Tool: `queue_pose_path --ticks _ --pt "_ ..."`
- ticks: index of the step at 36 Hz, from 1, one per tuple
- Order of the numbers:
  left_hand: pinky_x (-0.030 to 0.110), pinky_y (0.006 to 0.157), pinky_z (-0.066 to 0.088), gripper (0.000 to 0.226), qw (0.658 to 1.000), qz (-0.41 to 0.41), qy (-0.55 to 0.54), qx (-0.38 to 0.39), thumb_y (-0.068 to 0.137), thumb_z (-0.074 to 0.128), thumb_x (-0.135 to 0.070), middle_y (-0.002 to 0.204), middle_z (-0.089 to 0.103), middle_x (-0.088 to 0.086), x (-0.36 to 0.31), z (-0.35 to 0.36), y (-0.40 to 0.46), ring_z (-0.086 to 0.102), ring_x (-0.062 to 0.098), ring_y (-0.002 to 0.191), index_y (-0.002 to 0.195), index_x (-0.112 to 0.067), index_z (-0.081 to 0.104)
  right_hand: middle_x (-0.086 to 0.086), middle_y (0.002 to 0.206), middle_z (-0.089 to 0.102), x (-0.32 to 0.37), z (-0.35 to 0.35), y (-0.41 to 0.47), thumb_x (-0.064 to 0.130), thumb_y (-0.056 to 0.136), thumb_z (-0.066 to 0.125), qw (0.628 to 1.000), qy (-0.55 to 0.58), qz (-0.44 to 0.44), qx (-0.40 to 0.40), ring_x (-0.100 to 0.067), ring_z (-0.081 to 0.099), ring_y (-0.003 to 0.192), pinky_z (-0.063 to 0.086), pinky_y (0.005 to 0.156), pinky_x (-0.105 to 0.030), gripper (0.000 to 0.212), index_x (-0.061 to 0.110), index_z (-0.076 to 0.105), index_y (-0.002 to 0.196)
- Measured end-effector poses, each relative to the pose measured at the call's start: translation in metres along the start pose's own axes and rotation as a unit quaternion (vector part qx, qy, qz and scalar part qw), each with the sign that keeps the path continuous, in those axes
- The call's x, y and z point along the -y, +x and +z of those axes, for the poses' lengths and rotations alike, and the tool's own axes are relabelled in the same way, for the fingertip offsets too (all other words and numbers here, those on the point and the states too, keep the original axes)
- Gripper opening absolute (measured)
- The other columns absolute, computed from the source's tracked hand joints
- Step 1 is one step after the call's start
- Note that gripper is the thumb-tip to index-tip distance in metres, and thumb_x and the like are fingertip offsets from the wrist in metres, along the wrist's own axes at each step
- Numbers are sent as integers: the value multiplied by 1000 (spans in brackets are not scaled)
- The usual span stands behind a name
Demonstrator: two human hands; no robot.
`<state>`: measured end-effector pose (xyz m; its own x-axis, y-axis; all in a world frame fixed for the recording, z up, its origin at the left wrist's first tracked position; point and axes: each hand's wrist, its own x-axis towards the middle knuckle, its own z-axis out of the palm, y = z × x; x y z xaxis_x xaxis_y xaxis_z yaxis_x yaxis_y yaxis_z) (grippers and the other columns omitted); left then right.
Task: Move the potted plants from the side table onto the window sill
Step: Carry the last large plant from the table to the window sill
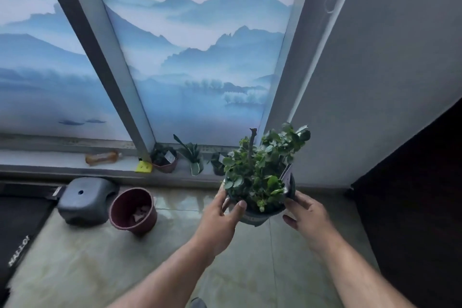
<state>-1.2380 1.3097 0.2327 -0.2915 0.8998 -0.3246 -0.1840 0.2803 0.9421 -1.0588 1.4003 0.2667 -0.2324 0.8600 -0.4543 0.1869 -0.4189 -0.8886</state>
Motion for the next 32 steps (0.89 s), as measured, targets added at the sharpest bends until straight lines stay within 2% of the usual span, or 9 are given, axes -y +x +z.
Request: queue_pose_path --ticks 6,11,14,18,21,22,24,28,32 --pt "45 112 42 58 997 -62 28 25 81 66 -52 139 59 -17 9 -17 78 48 9 136 136 -42 50 17 94 78 0 15 70 8 101 58 998 17 47 -33 -7 66 101 53 80 -31 26 29 72 108" --pt "48 114 40 54 993 -107 44 32 82 66 -49 136 62 -15 22 -16 145 49 14 136 133 -42 52 1 108 77 -13 15 134 9 102 56 993 38 104 -42 -18 71 104 54 76 -35 24 21 71 116" --pt "47 114 40 47 988 -137 59 34 87 66 -42 133 64 -15 30 -15 182 51 15 134 132 -43 52 -1 104 78 -24 16 174 7 102 55 988 51 135 -45 -18 71 101 55 81 -37 25 23 71 113" --pt "46 112 34 68 985 -164 49 25 83 68 -40 130 67 -11 54 -12 247 52 21 131 145 -43 41 -2 108 75 -44 19 246 5 102 53 983 77 164 -39 -22 68 102 50 94 -43 30 29 70 112" --pt "33 95 50 57 979 -201 32 8 94 64 -22 112 74 -18 83 -12 287 66 3 104 143 -40 41 -3 113 74 -69 23 292 1 100 55 978 83 181 -58 -29 66 110 51 91 -40 32 25 71 115" --pt "29 85 52 54 978 -209 19 5 96 62 -19 105 75 -23 96 -12 304 66 2 102 142 -41 41 -5 114 74 -81 25 310 0 100 55 979 81 179 -57 -30 66 111 52 90 -40 33 23 71 117" --pt "28 81 52 54 975 -223 9 -4 97 61 -18 101 73 -29 119 -13 332 65 4 104 140 -43 41 -7 114 73 -101 28 343 -3 99 54 978 78 182 -61 -31 65 111 53 93 -42 35 21 71 116" --pt "37 89 57 52 966 -254 -12 -37 96 62 -24 130 57 -22 162 -18 378 65 9 108 142 -41 43 -12 115 73 -140 35 402 -5 99 52 978 74 183 -63 -35 64 115 50 104 -50 38 16 68 126" --pt "41 86 59 54 958 -280 -23 -60 93 67 -29 138 56 -16 213 -26 417 65 17 113 140 -44 44 -9 116 73 -184 46 454 -6 101 47 978 72 190 -54 -25 65 104 50 100 -44 39 18 69 123"
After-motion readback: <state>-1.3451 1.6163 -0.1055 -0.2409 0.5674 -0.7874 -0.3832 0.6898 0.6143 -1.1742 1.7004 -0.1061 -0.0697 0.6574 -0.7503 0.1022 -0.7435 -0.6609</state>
